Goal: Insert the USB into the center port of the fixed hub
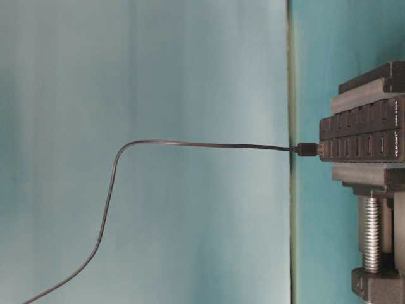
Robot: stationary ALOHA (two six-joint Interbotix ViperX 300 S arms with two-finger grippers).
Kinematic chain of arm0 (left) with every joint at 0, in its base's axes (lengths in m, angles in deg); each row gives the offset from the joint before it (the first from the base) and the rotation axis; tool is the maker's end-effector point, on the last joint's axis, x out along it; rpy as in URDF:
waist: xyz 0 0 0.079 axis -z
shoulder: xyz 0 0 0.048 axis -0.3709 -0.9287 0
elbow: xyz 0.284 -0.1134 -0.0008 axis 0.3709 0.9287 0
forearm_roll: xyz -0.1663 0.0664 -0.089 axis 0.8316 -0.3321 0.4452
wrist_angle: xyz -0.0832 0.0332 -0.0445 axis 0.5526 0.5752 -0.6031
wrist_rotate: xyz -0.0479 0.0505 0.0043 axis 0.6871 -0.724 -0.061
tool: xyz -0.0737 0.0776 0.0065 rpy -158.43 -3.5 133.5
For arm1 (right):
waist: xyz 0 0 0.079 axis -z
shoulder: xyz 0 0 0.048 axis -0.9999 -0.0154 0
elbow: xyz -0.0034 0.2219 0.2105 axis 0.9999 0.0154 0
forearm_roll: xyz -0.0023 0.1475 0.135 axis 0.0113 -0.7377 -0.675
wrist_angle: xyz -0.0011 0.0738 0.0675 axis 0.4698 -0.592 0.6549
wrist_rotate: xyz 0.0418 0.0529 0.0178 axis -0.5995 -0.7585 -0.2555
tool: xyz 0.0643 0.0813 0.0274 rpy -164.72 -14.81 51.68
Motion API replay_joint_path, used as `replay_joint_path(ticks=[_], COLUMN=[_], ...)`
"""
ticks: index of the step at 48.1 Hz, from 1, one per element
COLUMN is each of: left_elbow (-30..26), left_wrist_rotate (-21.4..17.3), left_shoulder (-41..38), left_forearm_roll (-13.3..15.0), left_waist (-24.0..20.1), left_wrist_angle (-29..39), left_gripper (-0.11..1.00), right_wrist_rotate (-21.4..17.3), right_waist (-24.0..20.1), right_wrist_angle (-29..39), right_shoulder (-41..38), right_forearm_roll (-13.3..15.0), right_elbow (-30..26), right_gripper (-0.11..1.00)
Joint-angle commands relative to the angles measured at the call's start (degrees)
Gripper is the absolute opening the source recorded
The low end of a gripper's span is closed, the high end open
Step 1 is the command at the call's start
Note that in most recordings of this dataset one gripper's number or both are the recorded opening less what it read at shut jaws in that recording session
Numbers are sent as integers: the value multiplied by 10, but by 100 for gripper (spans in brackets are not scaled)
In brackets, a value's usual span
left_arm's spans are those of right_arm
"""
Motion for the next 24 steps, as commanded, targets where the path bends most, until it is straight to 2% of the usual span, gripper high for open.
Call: replay_joint_path(ticks=[1, 24], left_elbow=[-17, -18], left_wrist_rotate=[0, 2], left_shoulder=[2, 4], left_forearm_roll=[-1, -1], left_waist=[-1, -1], left_wrist_angle=[2, 12], left_gripper=[0, 0], right_wrist_rotate=[-3, 1], right_waist=[6, 31], right_wrist_angle=[-1, 27], right_shoulder=[-26, -186], right_forearm_roll=[1, 34], right_elbow=[-25, -105], right_gripper=[4, 4])
